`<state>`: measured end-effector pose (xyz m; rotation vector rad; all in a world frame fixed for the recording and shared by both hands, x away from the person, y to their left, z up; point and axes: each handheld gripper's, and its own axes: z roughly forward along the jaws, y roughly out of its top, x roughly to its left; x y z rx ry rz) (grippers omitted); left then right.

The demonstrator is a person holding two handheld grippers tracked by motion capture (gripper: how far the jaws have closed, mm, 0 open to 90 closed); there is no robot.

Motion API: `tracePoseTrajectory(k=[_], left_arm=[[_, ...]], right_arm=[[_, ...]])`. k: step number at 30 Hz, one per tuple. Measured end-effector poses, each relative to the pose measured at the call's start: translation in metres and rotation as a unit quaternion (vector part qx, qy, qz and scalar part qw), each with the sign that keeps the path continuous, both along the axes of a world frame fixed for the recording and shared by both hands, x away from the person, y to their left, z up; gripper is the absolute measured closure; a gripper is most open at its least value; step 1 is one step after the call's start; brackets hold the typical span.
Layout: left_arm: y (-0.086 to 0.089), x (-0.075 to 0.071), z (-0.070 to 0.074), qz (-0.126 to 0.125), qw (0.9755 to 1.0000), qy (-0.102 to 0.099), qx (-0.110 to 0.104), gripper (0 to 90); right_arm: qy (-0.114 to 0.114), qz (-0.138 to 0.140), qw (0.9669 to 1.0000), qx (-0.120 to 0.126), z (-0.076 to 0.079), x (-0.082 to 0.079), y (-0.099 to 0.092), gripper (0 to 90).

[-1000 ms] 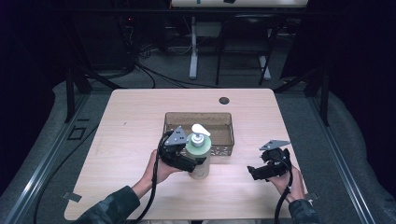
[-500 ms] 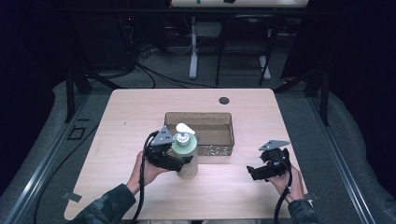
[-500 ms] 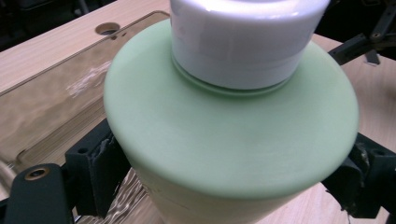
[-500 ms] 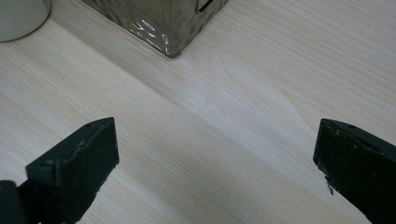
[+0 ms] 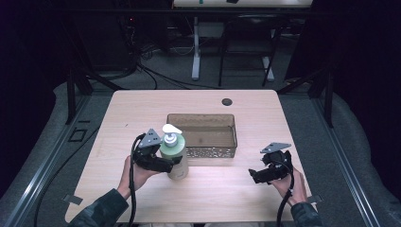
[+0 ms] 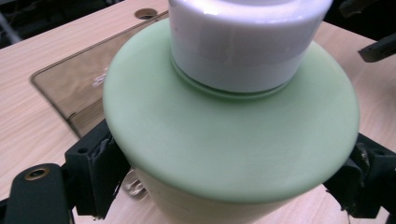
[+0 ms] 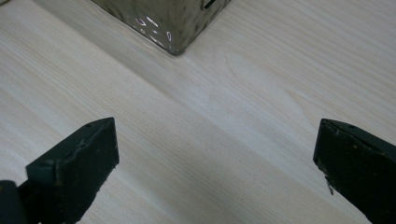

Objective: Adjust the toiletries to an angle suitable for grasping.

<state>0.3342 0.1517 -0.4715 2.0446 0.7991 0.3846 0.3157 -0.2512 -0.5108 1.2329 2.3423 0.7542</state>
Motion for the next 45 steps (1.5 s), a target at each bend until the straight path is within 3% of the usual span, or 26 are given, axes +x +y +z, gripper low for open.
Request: tracePoseTrajectory(k=[8, 12, 25, 31, 37, 45], left_arm=[[0.004, -0.003, 0.000, 0.042, 0.9991, 0.001, 0.004, 12.7], [0.002, -0.006, -0.001, 0.058, 0.9980, -0.013, 0.022, 12.6], [0.003, -0.007, -0.004, 0.090, 0.9957, -0.022, 0.014, 12.5], [0.006, -0.007, -0.004, 0.077, 0.9968, -0.023, 0.008, 11.8], [0.011, -0.010, 0.004, 0.052, 0.9984, -0.019, 0.005, 2.6], [0.027, -0.009, 0.019, 0.011, 0.9999, 0.001, 0.004, 0.1]], right_arm=[[-0.002, -0.002, 0.9999, -0.015, -0.004, 0.001, 0.000, 0.0], [-0.001, -0.004, 0.9998, -0.018, -0.005, 0.002, -0.001, 0.0], [-0.001, -0.003, 0.9998, -0.018, -0.006, 0.002, 0.000, 0.0], [-0.001, -0.001, 0.9999, -0.016, -0.005, 0.002, 0.000, 0.0], [0.000, -0.001, 0.9999, -0.014, -0.004, 0.003, -0.001, 0.0], [0.003, 0.004, 0.9999, -0.016, -0.004, 0.002, 0.001, 0.0]])
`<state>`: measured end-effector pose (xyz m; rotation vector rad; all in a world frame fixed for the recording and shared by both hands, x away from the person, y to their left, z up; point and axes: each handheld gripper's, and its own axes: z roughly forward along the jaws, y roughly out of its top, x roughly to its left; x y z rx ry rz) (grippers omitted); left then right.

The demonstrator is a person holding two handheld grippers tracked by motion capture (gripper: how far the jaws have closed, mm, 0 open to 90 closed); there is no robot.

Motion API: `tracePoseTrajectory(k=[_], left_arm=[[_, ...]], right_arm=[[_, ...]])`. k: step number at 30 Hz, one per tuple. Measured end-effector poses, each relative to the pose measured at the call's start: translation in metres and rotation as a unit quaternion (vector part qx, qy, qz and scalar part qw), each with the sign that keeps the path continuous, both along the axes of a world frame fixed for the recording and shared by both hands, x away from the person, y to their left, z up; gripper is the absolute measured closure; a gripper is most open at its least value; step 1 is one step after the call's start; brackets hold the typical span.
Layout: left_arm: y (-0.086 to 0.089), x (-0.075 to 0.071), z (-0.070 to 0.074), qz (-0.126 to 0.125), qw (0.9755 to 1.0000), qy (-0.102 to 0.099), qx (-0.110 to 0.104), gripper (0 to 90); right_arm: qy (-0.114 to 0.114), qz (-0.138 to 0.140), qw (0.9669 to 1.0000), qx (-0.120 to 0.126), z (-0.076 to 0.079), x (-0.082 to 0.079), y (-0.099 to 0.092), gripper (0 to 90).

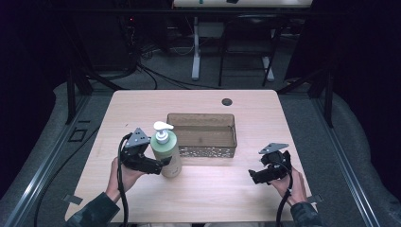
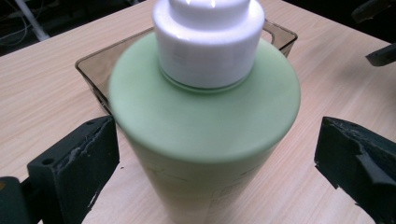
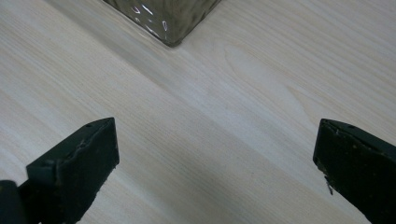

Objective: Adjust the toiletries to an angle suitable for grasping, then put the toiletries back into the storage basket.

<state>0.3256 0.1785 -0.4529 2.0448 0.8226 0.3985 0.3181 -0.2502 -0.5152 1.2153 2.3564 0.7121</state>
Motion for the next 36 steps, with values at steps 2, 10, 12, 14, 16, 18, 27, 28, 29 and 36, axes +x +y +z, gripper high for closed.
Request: tracePoseTrajectory(k=[2, 10, 12, 14, 16, 18, 27, 28, 29, 36], left_arm=[[0.005, 0.002, 0.004, -0.006, 1.0000, 0.006, 0.004, 0.1], [0.023, 0.013, 0.015, -0.045, 0.9981, 0.038, 0.020, 0.1], [0.025, 0.016, 0.017, -0.054, 0.9971, 0.041, 0.035, 0.1], [0.027, 0.019, 0.020, -0.057, 0.9966, 0.042, 0.042, 0.1], [0.030, 0.023, 0.025, -0.066, 0.9952, 0.042, 0.059, 0.1], [0.031, 0.027, 0.029, -0.077, 0.9938, 0.043, 0.068, 0.1], [0.030, 0.039, 0.053, -0.139, 0.9802, 0.040, 0.135, 0.2], [0.030, 0.040, 0.055, -0.144, 0.9779, 0.041, 0.146, 0.2], [0.028, 0.041, 0.059, -0.156, 0.9739, 0.043, 0.159, 0.2], [0.021, 0.052, 0.079, -0.214, 0.9528, 0.057, 0.208, 0.1]], right_arm=[[0.003, 0.001, 1.0000, 0.001, 0.000, 0.000, 0.000, 0.0], [0.006, 0.003, 1.0000, -0.002, -0.001, 0.000, 0.001, 0.0], [0.007, 0.005, 1.0000, -0.002, -0.001, 0.000, 0.000, 0.0], [0.007, 0.006, 1.0000, -0.001, -0.001, 0.000, 0.000, 0.0], [0.008, 0.008, 0.9999, -0.002, -0.002, 0.001, 0.000, 0.0], [0.011, 0.009, 0.9999, -0.002, -0.003, 0.002, 0.000, 0.0], [0.018, 0.016, 0.9997, -0.007, -0.006, 0.003, -0.001, 0.0], [0.018, 0.017, 0.9997, -0.008, -0.006, 0.003, -0.001, 0.0], [0.019, 0.018, 0.9996, -0.008, -0.006, 0.002, -0.001, 0.0], [0.021, 0.024, 0.9995, -0.010, -0.006, 0.002, 0.002, 0.0]])
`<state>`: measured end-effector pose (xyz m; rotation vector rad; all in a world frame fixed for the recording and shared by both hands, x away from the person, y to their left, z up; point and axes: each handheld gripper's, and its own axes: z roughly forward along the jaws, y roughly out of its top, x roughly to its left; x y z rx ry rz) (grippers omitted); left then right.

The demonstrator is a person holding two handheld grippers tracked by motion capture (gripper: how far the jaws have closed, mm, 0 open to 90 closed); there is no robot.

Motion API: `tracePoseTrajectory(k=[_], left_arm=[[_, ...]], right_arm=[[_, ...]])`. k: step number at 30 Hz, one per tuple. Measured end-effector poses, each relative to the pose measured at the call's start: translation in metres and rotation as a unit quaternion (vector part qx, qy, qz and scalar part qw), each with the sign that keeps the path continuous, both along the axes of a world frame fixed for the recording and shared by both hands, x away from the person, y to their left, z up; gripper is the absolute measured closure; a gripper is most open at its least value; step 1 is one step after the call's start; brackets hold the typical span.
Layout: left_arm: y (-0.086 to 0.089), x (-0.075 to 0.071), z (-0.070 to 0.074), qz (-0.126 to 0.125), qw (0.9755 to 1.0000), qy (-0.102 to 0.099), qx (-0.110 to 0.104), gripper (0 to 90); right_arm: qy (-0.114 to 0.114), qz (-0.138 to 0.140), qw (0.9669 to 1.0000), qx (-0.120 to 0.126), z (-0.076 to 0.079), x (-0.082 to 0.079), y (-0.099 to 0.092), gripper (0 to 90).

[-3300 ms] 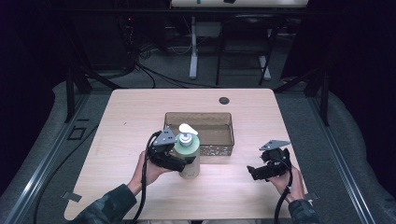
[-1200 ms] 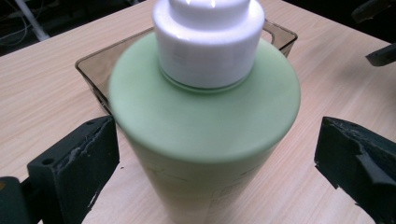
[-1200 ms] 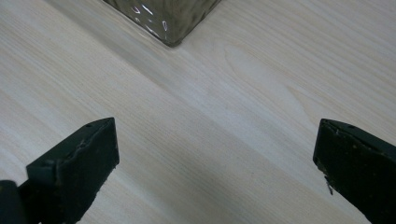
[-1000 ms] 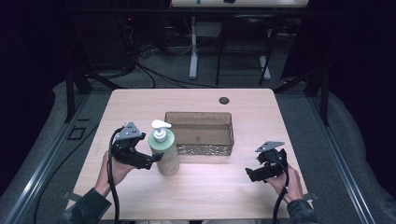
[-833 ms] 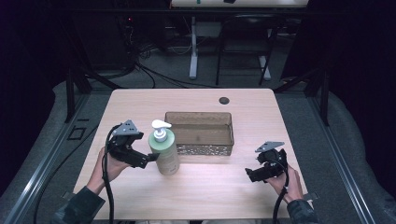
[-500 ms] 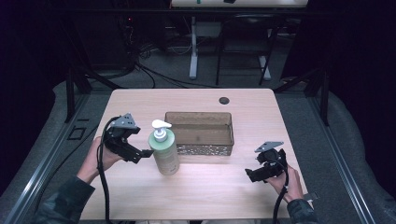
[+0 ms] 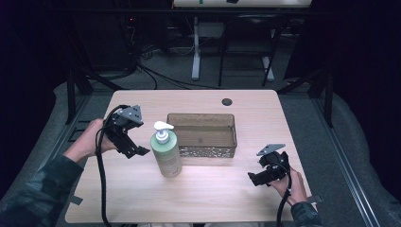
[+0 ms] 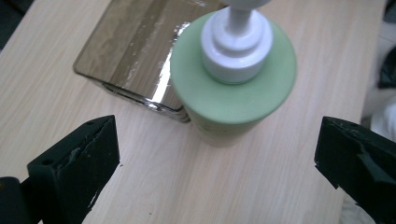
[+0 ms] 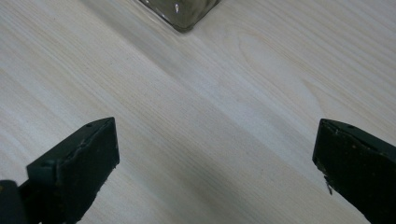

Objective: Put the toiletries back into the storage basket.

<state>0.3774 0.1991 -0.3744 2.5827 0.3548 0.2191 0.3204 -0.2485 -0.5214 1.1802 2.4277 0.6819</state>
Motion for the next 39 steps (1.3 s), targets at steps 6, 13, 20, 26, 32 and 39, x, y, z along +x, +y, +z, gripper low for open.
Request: tracePoseTrajectory(k=[6, 13, 20, 26, 32, 39], left_arm=[[-0.017, 0.007, 0.013, -0.016, 0.9980, -0.006, 0.061, 0.2], [-0.037, 0.010, 0.034, -0.051, 0.9934, -0.024, 0.100, 0.2], [-0.057, 0.011, 0.048, -0.085, 0.9878, -0.022, 0.129, 0.2], [-0.069, 0.016, 0.053, -0.091, 0.9857, -0.032, 0.138, 14.7], [-0.076, 0.016, 0.056, -0.106, 0.9820, -0.023, 0.155, 35.7], [-0.086, 0.017, 0.057, -0.128, 0.9757, -0.007, 0.178, 49.9]], right_arm=[[0.004, 0.002, 1.0000, -0.001, -0.001, 0.000, 0.001, 0.1], [0.004, 0.002, 1.0000, 0.001, 0.000, 0.000, 0.000, 0.3], [0.006, 0.002, 1.0000, 0.001, 0.000, 0.000, 0.000, 0.4], [0.003, 0.006, 1.0000, -0.004, 0.000, 0.000, 0.000, 0.7], [0.005, 0.006, 1.0000, -0.003, 0.000, 0.000, 0.000, 0.9], [0.004, 0.008, 1.0000, -0.003, 0.000, -0.001, 0.000, 0.8]])
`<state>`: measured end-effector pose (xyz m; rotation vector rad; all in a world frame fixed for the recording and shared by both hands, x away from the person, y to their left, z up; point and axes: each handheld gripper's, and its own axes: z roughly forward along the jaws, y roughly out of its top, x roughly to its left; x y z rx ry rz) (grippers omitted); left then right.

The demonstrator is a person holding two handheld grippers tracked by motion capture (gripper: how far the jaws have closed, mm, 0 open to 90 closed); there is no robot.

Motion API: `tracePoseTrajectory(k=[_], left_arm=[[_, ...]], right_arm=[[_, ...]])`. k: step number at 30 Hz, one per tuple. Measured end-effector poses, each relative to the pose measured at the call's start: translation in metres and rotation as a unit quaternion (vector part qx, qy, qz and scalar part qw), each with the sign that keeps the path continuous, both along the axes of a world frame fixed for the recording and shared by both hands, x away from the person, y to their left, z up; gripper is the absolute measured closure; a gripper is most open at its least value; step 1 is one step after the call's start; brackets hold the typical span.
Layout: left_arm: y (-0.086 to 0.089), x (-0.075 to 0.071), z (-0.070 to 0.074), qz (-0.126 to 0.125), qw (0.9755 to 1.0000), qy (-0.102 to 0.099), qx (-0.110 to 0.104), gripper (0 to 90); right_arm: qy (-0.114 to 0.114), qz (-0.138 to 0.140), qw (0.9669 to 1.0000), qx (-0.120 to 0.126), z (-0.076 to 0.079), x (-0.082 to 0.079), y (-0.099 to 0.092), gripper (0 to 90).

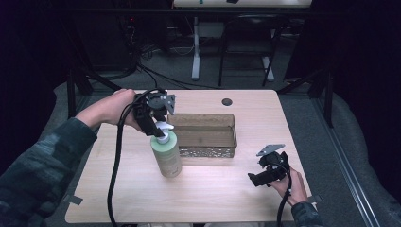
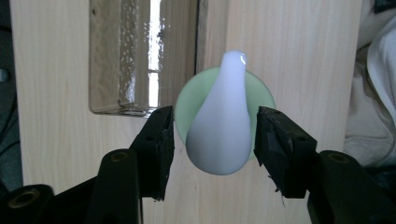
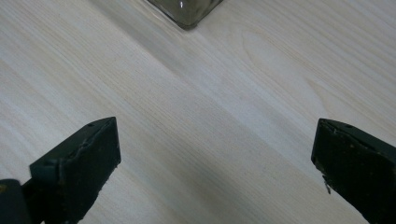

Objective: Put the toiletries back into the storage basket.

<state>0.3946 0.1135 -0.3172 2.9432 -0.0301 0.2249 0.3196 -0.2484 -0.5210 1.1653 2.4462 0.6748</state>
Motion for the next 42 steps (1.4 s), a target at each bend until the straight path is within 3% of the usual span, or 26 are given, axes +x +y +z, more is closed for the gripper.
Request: tracePoseTrajectory(k=[5, 10, 19, 28, 42], left_arm=[[-0.007, 0.001, 0.000, -0.007, 0.9998, 0.002, 0.016, 56.4], [-0.011, 0.004, -0.004, -0.010, 0.9986, 0.024, 0.045, 58.6], [-0.013, 0.006, -0.004, -0.016, 0.9975, 0.026, 0.063, 62.7], [-0.015, 0.003, -0.003, -0.034, 0.9941, 0.026, 0.099, 63.0], [-0.015, -0.004, 0.019, -0.039, 0.9914, 0.022, 0.123, 63.0]], right_arm=[[0.000, 0.000, 1.0000, -0.002, 0.000, 0.000, 0.000, 0.8], [0.001, 0.002, 1.0000, -0.002, 0.000, 0.000, 0.000, 0.9], [0.002, 0.002, 1.0000, -0.002, 0.000, 0.000, -0.001, 1.1], [0.000, 0.001, 1.0000, -0.001, 0.001, 0.000, -0.001, 1.2], [0.000, 0.002, 1.0000, -0.003, 0.000, 0.000, 0.000, 1.2]])
